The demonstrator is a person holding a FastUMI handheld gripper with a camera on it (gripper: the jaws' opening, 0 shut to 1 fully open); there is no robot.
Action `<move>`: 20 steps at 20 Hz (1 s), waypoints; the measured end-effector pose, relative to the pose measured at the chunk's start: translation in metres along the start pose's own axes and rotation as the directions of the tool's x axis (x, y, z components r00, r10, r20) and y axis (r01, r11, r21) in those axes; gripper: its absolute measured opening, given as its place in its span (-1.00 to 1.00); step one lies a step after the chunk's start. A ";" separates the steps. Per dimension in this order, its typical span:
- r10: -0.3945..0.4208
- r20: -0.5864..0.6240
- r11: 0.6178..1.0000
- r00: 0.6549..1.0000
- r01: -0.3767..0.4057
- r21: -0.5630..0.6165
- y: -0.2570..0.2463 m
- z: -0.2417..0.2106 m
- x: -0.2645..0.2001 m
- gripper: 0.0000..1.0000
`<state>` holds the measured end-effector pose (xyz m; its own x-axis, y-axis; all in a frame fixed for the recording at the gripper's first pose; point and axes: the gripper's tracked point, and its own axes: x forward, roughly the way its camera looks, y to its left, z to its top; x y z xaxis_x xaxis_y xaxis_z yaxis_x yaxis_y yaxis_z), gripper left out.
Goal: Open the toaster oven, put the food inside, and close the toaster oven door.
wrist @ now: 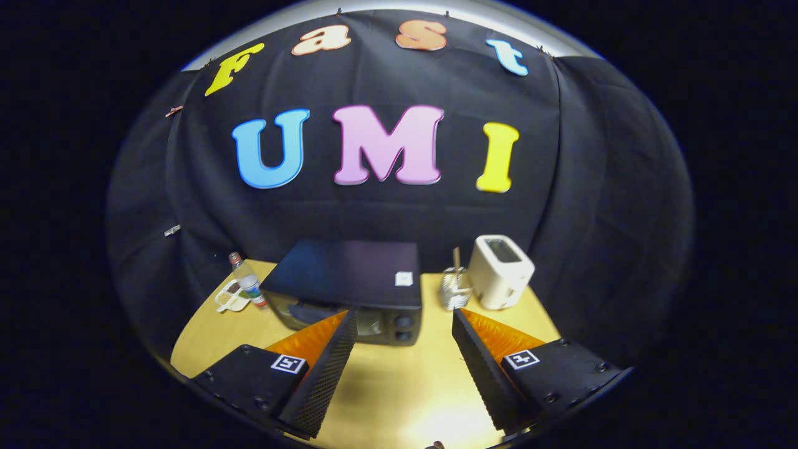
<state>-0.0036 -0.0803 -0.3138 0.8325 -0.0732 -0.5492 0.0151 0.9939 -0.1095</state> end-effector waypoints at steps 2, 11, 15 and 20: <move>-0.021 0.114 0.999 0.993 0.024 -0.024 -0.031 0.066 -0.022 0.98; 0.079 0.453 0.981 0.888 -0.150 0.123 -0.047 0.234 -0.121 0.95; 0.096 0.410 0.995 0.907 -0.104 -0.001 -0.038 0.223 -0.112 0.95; 0.193 0.459 0.977 0.868 -0.213 -0.007 0.004 0.241 -0.127 0.94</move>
<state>0.0237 -0.0476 -0.0448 0.9791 0.1661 -0.1177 -0.1667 0.9860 0.0040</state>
